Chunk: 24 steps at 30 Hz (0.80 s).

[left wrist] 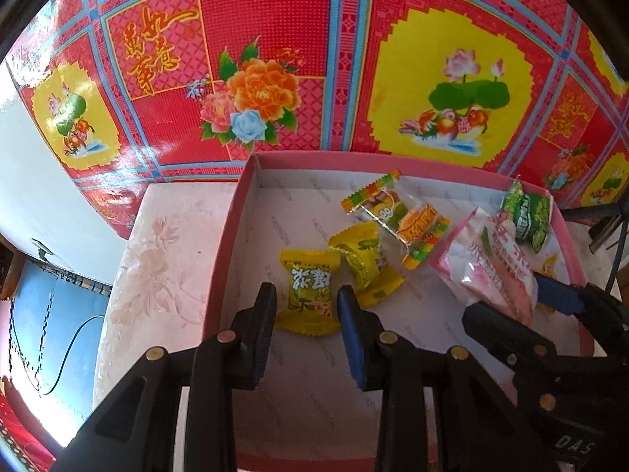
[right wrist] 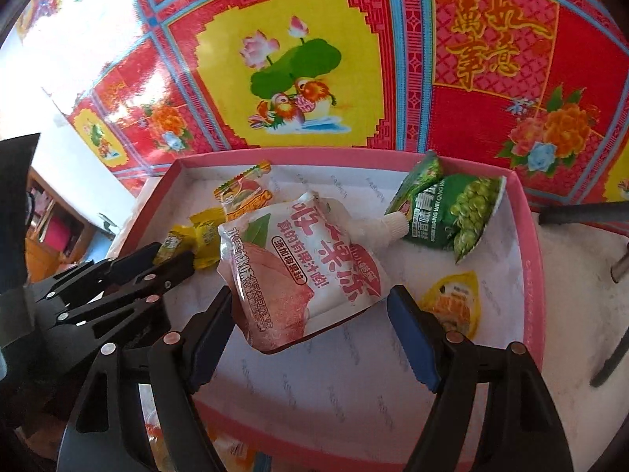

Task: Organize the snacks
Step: 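Open the right tool to drop the pouch while the left tool releases the candy pack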

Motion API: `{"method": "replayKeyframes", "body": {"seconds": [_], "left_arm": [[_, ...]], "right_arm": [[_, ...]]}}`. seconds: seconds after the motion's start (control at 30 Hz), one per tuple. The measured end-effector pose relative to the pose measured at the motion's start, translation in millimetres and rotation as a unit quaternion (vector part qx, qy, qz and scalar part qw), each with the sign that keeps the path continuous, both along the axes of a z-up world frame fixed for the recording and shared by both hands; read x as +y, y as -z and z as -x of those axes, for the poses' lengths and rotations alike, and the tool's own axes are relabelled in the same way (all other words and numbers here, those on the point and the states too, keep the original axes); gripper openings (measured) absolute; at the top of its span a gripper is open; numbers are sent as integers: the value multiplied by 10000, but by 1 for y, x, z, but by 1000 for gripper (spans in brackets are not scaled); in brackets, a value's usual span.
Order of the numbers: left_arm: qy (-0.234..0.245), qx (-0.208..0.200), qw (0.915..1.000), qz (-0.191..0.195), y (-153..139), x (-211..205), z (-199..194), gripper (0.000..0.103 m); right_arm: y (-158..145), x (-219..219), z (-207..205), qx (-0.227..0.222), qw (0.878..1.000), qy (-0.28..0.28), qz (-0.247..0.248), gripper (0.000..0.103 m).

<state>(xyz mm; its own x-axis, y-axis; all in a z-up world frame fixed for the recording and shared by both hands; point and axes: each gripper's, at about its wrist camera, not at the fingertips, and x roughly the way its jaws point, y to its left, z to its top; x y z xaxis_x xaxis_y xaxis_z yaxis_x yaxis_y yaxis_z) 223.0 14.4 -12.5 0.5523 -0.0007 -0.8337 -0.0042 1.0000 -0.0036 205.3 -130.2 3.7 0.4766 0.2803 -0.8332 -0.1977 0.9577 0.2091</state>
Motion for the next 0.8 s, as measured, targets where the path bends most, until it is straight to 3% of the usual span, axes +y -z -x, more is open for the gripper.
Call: {"method": "replayKeyframes", "body": {"seconds": [0.33,0.5,0.8], "left_arm": [[-33,-28,10000,16,0,1,-8,34],[-30,28,10000,-7,-1,1,-7,40],[-117,183,9997,58,-6,-3,9,43]], "right_arm": [[1,6,-2,-2,10000,75,57,79],[3,10,-4,-38,10000,41,-28,80],[-8,-12,9,-99,9997,80,-216,86]]}}
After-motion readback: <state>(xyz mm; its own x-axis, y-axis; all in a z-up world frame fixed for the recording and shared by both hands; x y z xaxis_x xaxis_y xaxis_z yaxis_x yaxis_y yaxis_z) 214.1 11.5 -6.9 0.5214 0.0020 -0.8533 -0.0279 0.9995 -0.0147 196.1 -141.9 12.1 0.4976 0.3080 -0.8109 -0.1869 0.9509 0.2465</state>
